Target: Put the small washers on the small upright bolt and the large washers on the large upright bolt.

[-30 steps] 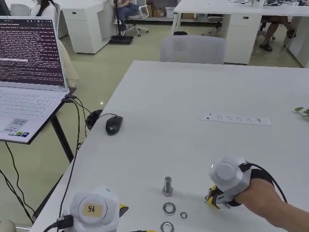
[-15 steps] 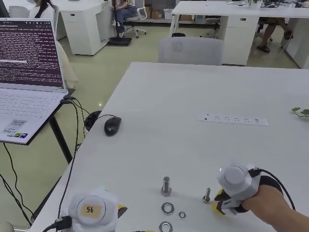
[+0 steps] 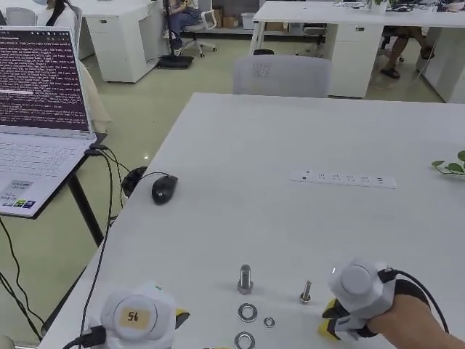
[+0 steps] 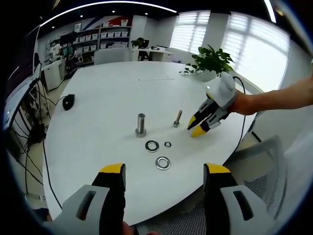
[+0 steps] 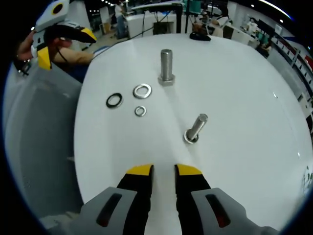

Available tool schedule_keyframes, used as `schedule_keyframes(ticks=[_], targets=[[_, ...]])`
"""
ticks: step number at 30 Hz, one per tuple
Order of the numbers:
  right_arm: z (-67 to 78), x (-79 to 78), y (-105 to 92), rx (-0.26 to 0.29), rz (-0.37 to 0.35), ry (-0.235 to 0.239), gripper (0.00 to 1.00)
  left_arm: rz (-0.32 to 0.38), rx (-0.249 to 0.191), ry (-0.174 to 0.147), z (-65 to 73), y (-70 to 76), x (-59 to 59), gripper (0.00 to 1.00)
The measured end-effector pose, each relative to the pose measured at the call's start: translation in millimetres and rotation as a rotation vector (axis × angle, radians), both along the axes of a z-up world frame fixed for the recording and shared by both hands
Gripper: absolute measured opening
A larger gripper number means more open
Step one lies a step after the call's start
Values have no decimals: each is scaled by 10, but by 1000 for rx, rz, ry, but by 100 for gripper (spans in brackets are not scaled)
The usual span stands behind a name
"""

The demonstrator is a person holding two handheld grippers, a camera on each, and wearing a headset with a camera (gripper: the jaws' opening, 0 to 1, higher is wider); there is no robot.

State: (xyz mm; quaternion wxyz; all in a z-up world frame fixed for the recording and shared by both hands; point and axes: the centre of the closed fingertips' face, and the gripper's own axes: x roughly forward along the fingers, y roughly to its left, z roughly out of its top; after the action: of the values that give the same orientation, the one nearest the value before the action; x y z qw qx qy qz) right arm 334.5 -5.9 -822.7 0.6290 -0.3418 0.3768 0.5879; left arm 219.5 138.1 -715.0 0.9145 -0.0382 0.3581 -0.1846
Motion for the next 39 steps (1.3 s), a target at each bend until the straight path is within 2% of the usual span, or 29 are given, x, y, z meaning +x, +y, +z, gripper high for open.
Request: schedule_keyframes(ticks=[3, 12, 17, 23, 26, 28, 33, 34, 39], targets=[[-2, -105, 141, 18, 38, 3, 19, 3, 0, 0, 1, 7, 0, 64], [5, -232, 535, 63, 75, 12, 19, 3, 1, 6, -16, 12, -34, 64], [-10, -254, 696, 42, 134, 4, 19, 9, 0, 5, -15, 26, -40, 64], [-20, -243, 840, -12, 222, -18, 19, 20, 0, 3, -10, 58, -42, 64], [-14, -231, 871, -40, 259, -35, 19, 26, 0, 2, -4, 83, -47, 64], [-24, -257, 880, -55, 288, -28, 19, 31, -1, 1, -7, 100, -47, 64], [-33, -246, 871, -71, 307, -30, 18, 38, -1, 1, -6, 119, -51, 64], [-36, -232, 868, -75, 309, -33, 15, 40, -3, 0, -5, 120, -47, 64], [-40, -228, 855, -70, 300, -26, 14, 39, -3, -2, -1, 121, -46, 64]])
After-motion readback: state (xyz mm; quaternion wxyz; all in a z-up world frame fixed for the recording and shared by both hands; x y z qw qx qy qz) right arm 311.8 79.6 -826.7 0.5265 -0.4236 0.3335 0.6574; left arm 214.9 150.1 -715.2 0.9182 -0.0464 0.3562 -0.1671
